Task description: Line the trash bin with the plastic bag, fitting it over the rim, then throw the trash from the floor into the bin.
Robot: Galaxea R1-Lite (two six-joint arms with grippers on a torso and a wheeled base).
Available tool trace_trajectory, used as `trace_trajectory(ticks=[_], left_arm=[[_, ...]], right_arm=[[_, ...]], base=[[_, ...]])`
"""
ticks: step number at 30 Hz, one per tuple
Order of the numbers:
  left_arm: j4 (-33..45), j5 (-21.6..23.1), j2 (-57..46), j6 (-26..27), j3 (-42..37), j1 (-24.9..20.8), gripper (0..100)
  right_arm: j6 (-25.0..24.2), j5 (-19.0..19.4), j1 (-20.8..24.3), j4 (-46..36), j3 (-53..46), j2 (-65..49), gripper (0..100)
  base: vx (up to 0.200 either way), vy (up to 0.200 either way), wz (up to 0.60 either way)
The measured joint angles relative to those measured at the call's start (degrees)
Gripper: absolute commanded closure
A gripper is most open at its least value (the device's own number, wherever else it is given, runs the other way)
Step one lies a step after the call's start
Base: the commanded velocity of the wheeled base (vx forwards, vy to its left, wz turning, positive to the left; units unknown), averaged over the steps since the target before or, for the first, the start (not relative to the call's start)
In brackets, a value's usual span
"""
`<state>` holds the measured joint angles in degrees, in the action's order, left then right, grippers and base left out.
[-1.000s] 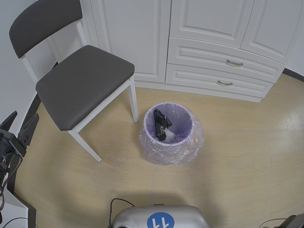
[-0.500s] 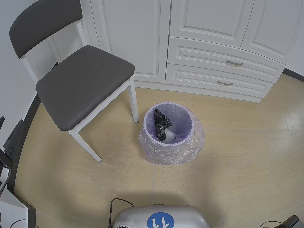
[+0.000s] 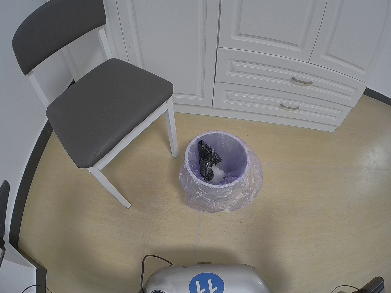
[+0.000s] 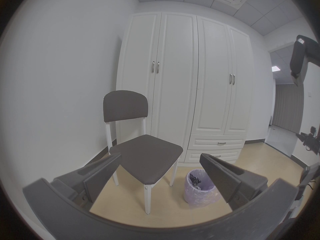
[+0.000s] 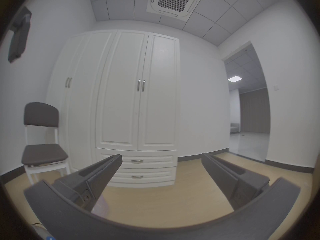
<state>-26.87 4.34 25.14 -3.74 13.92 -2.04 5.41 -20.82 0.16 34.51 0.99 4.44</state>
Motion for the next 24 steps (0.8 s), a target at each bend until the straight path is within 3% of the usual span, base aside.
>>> trace_trajectory(ticks=[11, 24], left_arm=[[6.02, -0.11, -8.05, -0.88, 1.78, -0.27, 0], [20.96, -0.07, -19.66, -1.05, 2.61, 0.56, 0]], right_arm=[[-4.11, 12.24, -0.02, -15.1, 0.02, -3.4, 0], [-6.14, 16.09, -0.11, -31.76, 0.02, -3.8, 0]], base=[[0.0, 0.0, 0.0], [0.0, 0.0, 0.0]])
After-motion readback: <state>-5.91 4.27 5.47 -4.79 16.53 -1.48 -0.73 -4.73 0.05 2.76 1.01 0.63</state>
